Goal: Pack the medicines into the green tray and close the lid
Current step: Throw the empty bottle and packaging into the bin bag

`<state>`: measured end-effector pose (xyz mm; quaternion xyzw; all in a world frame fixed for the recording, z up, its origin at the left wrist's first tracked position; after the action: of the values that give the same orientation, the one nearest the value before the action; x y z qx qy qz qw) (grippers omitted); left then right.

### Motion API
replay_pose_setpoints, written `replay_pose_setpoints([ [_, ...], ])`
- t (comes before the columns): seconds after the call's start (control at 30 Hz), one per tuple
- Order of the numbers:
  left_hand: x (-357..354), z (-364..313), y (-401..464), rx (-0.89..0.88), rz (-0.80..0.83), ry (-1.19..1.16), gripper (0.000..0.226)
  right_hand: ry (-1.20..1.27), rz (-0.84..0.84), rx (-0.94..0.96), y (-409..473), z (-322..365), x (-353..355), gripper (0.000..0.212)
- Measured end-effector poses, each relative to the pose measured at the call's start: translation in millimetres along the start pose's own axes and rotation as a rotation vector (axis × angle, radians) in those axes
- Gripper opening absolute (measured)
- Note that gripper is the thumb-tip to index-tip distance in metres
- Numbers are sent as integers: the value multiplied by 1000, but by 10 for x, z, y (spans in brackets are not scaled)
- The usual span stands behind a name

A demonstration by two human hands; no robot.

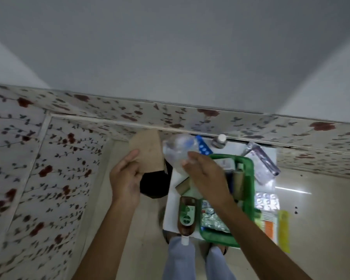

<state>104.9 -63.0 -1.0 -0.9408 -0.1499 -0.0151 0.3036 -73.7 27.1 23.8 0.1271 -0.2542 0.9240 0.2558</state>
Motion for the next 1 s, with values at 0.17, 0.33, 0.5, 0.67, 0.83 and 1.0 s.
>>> replay_pose_setpoints([
  [0.17,441,298,395,212,47,-121,26,-93,137,-79,133,56,-1333,29],
  [0.33,922,763,1041,298,-30,-4,22,-338,74,-61,532,-463,-2267,28],
  [0.5,1298,1367,1741,443,-123,66,19,-672,252,-140,981,-1331,-2990,40],
  [0.67,1328,1753,2174,478,-62,95,13,-817,397,-126,1396,-1916,-3410,47],
  [0.83,1249,1874,2341,500,-26,130,12,-821,492,-168,1393,-2071,-3590,49],
  [1.0,1089,1656,2114,461,53,143,16,-622,410,-116,991,-1716,-3253,38],
])
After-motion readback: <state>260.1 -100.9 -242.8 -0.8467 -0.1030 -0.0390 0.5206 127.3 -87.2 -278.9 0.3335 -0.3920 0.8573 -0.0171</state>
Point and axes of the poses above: each hand's wrist, its own y-axis towards the middle knuckle, its own x-axis out of the back of the hand, z = x × y, the point moved 4 cm from there along y, towards the middle knuckle, and after that the axes turned 9 degrees about -z, right-handed, at the moved point
